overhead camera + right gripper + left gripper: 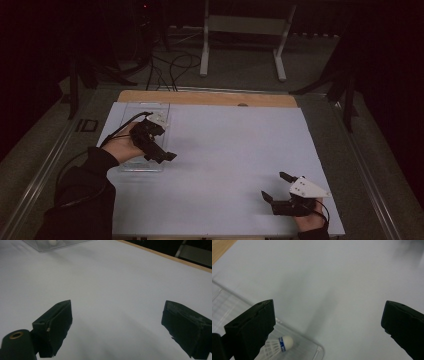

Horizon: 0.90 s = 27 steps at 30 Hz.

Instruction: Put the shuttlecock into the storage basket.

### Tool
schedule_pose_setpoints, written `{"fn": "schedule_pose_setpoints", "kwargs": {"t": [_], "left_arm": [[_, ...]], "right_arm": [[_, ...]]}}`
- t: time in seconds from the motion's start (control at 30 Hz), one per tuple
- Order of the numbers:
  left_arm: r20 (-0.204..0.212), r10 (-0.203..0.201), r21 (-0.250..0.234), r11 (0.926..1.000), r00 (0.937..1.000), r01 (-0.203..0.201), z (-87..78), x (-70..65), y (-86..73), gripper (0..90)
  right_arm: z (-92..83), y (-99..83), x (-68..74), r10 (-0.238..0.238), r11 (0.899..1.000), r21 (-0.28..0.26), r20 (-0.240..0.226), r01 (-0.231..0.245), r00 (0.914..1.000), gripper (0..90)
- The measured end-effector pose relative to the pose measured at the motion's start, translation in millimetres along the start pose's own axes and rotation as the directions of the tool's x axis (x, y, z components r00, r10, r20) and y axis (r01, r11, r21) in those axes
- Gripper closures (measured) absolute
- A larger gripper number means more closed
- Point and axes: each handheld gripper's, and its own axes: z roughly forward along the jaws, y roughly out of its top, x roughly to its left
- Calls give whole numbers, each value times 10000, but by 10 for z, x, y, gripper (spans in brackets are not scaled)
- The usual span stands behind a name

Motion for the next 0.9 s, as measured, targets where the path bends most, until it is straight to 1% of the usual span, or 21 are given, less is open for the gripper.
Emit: {"fn": "schedule_pose_setpoints", "kwargs": {"t": [0.07,0.13,0.23,0.3,0.37,0.47,0.5,0.57,0.6,0.67,0.8,0.9], "left_arm": [[29,205,81,9998,9998,-205,15,-32,23,3],[211,251,78,9996,9995,-253,33,-60,44,3],[293,331,5,9995,9990,-331,55,-111,74,3],[328,474,-22,9989,9983,-474,61,-141,95,3],[320,535,-99,9985,9981,-532,66,-159,108,3],[301,559,-154,9983,9980,-555,78,-184,120,3],[393,506,-137,9987,9979,-501,90,-195,124,3],[402,579,-104,9983,9975,-575,109,-216,127,3],[444,600,-3,9982,9972,-600,124,-225,130,3],[394,676,12,9977,9969,-677,144,-248,135,3],[561,651,-25,9979,9963,-650,201,-305,160,3],[538,741,-44,9972,9958,-740,246,-343,169,3]], "right_arm": [[2,-2,-2,-1,10000,2,-3,1,10000,97],[3,-1,-1,-13,10000,-3,-9,13,10000,97],[0,0,1,-9,10000,-2,-2,9,10000,97],[1,-2,-2,-2,10000,0,-4,2,10000,97],[1,-3,-2,21,10000,2,-4,-21,10000,97],[-1,0,-1,2,10000,-21,-4,-3,10000,97],[-1,-1,-1,5,10000,-25,2,-5,10000,97],[0,-3,-3,18,10000,-12,-3,-18,10000,97],[1,-3,-3,25,10000,-12,-6,-25,10000,97],[2,-3,-2,23,10000,3,-4,-23,10000,97],[2,-3,-3,35,10000,-1,-6,-35,10000,97],[2,-3,-4,39,10000,1,-12,-39,10000,97]]}}
